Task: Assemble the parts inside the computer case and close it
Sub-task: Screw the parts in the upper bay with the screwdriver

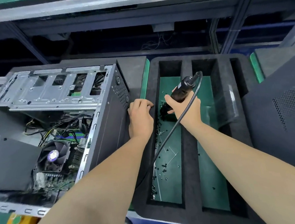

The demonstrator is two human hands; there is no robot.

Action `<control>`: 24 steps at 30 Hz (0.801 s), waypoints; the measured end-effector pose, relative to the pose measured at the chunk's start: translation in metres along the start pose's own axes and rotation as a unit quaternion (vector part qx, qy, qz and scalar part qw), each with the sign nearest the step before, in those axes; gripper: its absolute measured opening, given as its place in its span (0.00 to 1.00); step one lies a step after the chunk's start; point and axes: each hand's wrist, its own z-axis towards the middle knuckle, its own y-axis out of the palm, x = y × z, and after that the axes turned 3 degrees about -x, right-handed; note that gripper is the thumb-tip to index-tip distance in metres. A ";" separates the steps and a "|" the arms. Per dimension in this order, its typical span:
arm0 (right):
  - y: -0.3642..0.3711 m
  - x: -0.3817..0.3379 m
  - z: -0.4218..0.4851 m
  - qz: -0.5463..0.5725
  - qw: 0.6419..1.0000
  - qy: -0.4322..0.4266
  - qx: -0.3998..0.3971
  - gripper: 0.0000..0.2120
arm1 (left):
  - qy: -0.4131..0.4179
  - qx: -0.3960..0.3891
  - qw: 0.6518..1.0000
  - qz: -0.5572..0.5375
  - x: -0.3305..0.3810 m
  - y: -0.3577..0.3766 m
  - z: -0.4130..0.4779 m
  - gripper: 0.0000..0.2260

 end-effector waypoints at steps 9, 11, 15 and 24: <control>0.003 -0.001 0.002 -0.030 1.000 0.004 0.000 0.16 | 0.012 0.004 1.000 0.007 0.000 -0.001 0.000 0.08; 0.002 -0.003 -0.001 0.004 1.000 -0.003 0.007 0.15 | 0.014 0.004 1.000 0.011 -0.001 -0.001 0.000 0.08; -0.007 -0.013 -0.008 0.024 0.999 -0.010 0.021 0.14 | 0.023 0.006 1.000 0.018 -0.002 0.000 0.001 0.07; -0.060 -0.088 -0.034 0.081 0.993 -0.079 0.045 0.17 | 0.036 -0.072 0.997 -0.014 0.011 -0.009 0.004 0.11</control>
